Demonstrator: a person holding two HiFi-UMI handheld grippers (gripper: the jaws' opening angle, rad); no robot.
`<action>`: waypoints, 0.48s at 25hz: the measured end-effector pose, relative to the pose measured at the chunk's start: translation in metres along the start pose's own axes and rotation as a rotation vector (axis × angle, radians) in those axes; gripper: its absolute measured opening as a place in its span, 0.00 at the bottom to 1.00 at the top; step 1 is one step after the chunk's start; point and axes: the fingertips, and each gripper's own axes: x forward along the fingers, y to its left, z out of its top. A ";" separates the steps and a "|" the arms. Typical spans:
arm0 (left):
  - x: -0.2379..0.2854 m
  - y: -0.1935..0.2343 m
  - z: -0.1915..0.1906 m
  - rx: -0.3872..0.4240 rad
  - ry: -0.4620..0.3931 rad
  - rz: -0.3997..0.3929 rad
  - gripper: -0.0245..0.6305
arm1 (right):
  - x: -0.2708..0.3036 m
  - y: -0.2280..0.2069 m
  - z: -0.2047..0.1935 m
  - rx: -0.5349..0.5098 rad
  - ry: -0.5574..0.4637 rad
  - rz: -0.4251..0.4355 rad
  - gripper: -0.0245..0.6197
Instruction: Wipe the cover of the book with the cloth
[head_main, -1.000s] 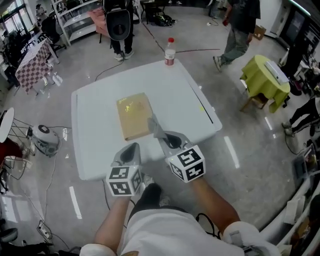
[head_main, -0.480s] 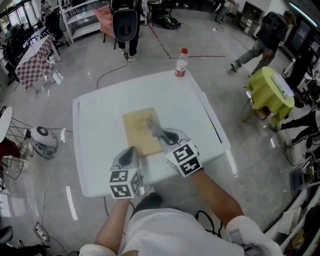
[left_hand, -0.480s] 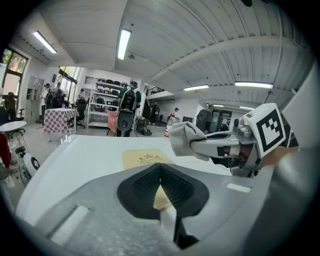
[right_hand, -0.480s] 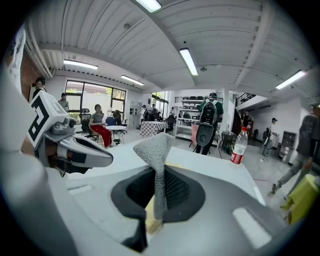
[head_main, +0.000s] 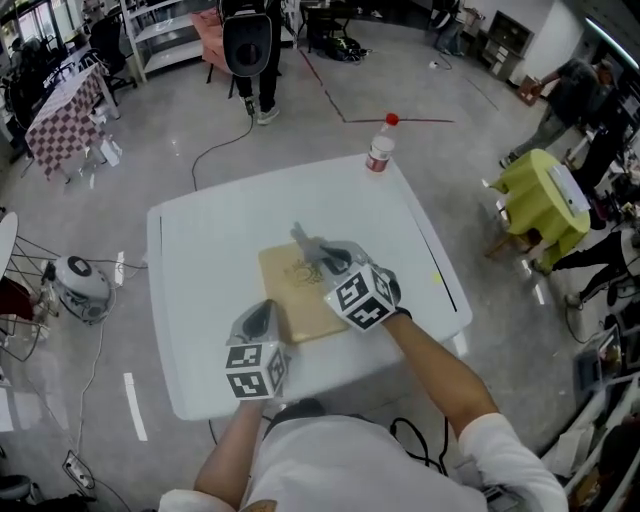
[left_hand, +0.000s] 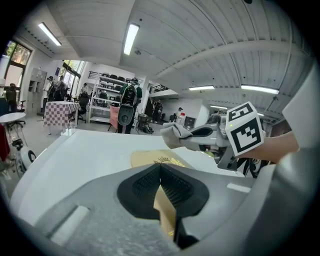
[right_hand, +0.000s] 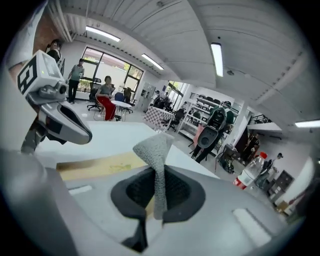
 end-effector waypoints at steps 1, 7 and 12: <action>0.003 0.004 0.000 -0.003 0.001 -0.002 0.05 | 0.009 -0.001 -0.002 -0.022 0.013 0.004 0.06; 0.012 0.023 0.002 -0.029 0.008 -0.011 0.05 | 0.047 -0.003 -0.014 -0.058 0.077 0.026 0.06; 0.018 0.021 -0.004 -0.044 0.025 -0.023 0.05 | 0.052 0.002 -0.023 -0.037 0.109 0.062 0.06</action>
